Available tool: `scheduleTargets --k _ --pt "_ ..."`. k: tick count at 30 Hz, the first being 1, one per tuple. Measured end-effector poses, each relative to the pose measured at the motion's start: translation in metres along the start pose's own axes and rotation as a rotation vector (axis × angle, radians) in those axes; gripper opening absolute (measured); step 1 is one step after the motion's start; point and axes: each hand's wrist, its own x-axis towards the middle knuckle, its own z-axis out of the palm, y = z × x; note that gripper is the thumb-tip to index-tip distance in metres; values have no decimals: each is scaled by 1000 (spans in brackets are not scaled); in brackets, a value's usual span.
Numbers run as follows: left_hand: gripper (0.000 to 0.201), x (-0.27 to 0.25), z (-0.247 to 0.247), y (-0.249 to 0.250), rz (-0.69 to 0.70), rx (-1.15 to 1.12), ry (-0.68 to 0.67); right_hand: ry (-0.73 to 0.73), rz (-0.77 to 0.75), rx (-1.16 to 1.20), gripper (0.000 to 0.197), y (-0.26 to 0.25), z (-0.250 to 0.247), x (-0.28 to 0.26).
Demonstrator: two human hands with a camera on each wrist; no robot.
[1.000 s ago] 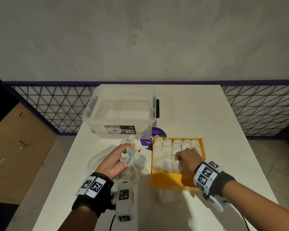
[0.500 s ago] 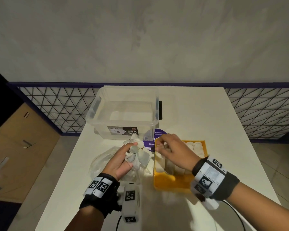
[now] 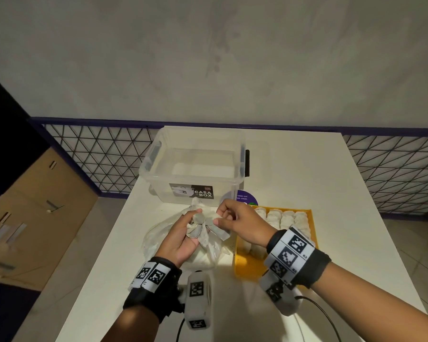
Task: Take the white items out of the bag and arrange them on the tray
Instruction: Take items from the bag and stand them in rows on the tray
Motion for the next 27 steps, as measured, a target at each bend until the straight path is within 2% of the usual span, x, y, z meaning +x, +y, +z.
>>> scheduleTargets --k 3,6,8,13,17,20,24,27 --pt "78 -4 2 -1 1 -26 -34 27 -6 49 12 0 4 -1" --pt "49 -5 3 -2 73 7 47 63 -42 107 22 0 6 -3" --pt "37 -4 -1 1 123 -25 110 84 -73 107 32 0 3 -5" --pt "27 -9 0 4 151 -1 121 130 -143 60 37 1 -11 -11" --pt "15 -13 4 4 170 96 113 234 -73 50 21 15 -29 -20" --pt "21 -15 2 4 174 170 89 332 9 -7 10 31 -51 -33" --pt "18 -18 7 2 173 218 79 349 115 -227 17 55 -73 -54" --pt "16 -18 11 0 158 248 72 307 221 -295 27 70 -78 -64"
